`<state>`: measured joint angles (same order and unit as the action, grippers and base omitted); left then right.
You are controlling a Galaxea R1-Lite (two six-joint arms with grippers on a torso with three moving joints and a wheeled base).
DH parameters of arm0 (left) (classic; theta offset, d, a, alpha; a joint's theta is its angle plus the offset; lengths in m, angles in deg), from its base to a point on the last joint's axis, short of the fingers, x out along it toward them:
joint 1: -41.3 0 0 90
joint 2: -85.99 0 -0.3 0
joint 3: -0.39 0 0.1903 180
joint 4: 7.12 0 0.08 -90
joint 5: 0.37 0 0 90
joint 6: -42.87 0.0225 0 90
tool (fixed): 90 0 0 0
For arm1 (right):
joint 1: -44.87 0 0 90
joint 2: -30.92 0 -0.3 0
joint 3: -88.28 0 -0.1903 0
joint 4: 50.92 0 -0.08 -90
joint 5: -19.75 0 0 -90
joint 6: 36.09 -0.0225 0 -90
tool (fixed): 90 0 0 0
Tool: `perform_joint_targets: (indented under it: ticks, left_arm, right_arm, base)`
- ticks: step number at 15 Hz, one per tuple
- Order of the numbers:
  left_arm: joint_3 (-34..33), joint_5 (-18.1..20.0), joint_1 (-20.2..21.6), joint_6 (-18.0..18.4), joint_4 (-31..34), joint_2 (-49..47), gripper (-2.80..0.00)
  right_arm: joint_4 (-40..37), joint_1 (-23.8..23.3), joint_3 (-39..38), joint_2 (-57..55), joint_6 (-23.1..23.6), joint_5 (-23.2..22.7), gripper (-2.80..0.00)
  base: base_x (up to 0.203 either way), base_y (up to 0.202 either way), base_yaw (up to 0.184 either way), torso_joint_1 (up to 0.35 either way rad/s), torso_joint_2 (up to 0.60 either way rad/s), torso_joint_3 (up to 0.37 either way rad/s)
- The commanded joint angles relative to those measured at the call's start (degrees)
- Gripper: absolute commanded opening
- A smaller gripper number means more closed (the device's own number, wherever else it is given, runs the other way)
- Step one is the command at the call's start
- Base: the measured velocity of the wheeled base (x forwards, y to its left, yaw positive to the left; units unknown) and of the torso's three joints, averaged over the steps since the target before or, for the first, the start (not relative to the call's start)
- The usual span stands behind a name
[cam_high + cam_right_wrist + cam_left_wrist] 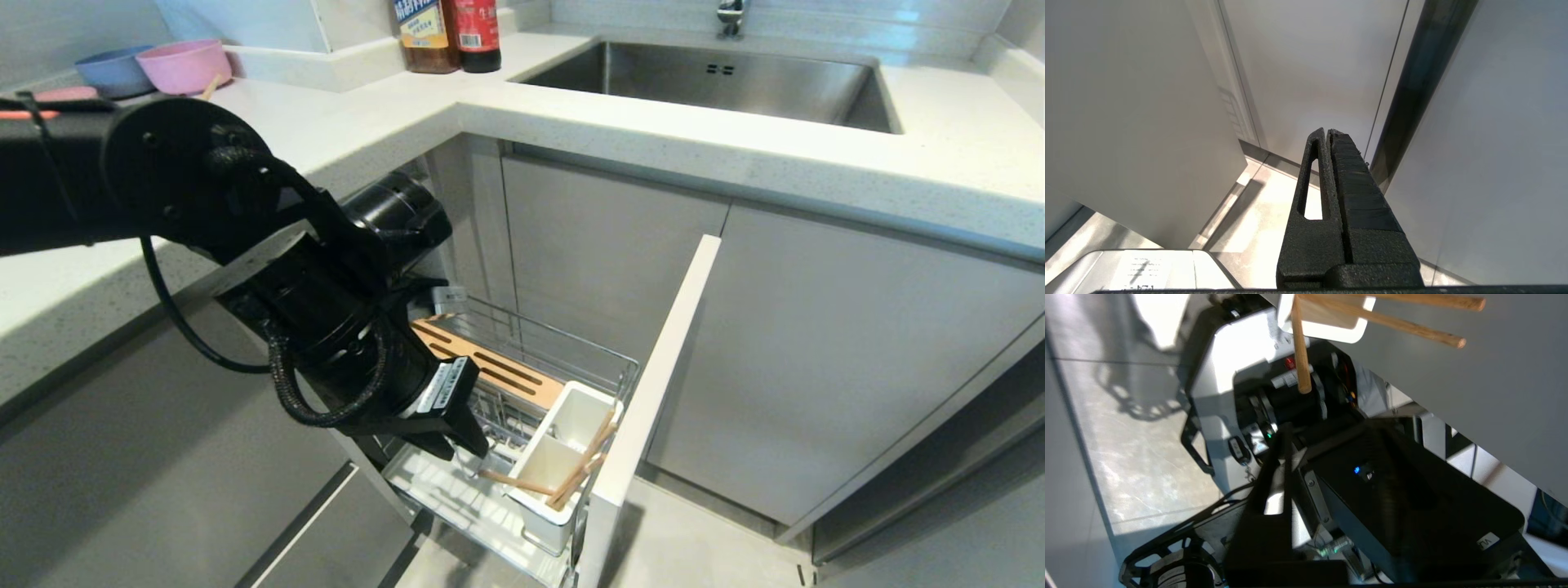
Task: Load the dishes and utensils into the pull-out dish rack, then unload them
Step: Take the chopsticks out of the cupboard
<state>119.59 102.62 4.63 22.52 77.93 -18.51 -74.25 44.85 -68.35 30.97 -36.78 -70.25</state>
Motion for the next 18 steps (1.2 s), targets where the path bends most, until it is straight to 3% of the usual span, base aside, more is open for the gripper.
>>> perform_joint_targets:
  ticks: [1,7,18]
  left_arm:
    - [-0.1,2.1,0.9,0.3,0.4,-3.3,0.00]
    - [1.2,3.4,3.1,1.8,0.5,-9.7,0.00]
    - [4.6,8.3,2.6,1.7,4.5,-17.7,0.00]
  right_arm:
    - [0.0,0.0,-0.1,0.0,0.0,0.0,-2.80]
    - [0.0,0.0,-0.1,0.0,0.0,0.0,-2.80]
    - [0.1,0.0,-0.1,0.0,0.0,0.0,-2.80]
  base:
    - [0.000,0.000,0.000,0.000,0.00,0.000]
    - [0.000,0.000,0.000,0.000,0.00,0.000]
    - [0.000,0.000,0.000,0.000,0.00,0.000]
